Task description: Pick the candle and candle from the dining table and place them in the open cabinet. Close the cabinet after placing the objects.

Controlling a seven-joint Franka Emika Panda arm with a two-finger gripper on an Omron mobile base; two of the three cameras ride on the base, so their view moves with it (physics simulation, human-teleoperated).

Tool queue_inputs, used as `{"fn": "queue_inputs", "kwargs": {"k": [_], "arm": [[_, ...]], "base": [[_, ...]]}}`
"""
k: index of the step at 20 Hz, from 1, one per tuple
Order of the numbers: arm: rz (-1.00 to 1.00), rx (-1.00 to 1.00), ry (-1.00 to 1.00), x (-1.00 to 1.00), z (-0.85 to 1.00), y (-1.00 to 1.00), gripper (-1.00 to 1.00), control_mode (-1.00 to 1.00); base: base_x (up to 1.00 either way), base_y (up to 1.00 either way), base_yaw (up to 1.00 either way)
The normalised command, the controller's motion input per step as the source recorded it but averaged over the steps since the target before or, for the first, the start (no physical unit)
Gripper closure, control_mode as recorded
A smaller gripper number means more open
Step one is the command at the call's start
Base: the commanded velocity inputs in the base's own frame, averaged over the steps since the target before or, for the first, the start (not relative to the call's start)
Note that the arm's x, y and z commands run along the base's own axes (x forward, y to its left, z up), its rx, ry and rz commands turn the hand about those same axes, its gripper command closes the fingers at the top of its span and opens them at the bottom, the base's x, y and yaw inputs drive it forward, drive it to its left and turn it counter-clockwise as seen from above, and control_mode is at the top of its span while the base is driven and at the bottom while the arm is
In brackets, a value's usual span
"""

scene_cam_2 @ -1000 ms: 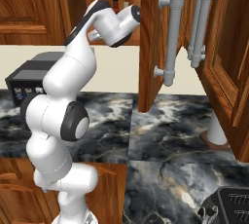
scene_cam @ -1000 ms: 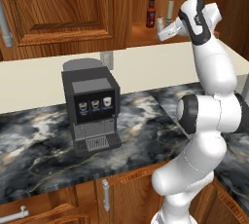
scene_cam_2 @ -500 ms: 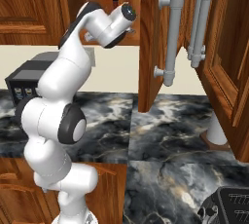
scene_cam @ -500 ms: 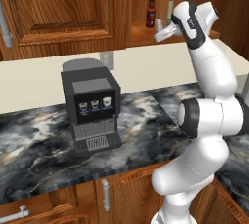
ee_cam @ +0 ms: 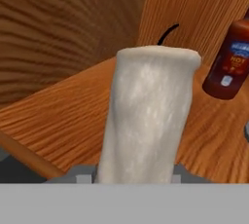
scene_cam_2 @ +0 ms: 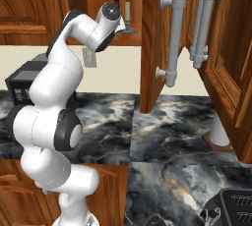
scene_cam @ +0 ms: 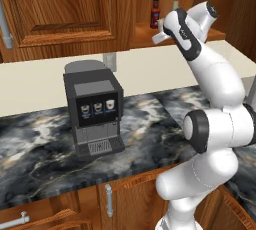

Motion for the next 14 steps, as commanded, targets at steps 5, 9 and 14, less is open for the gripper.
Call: {"fn": "queue_inputs", "kwargs": {"k": [5,9,14], "arm": [[-0.08,-0.07,-0.07,0.31,-0.34,0.04,1.0,-1.0],[-0.03,-0.05,-0.08,0.36,-0.4,0.0,1.0,-1.0],[-0.03,-0.01,-0.05,0.44,-0.39,0.0,1.0,-1.0]], "base": [[0.0,0.0,0.0],[0.0,0.0,0.0],[0.0,0.0,0.0]]}}
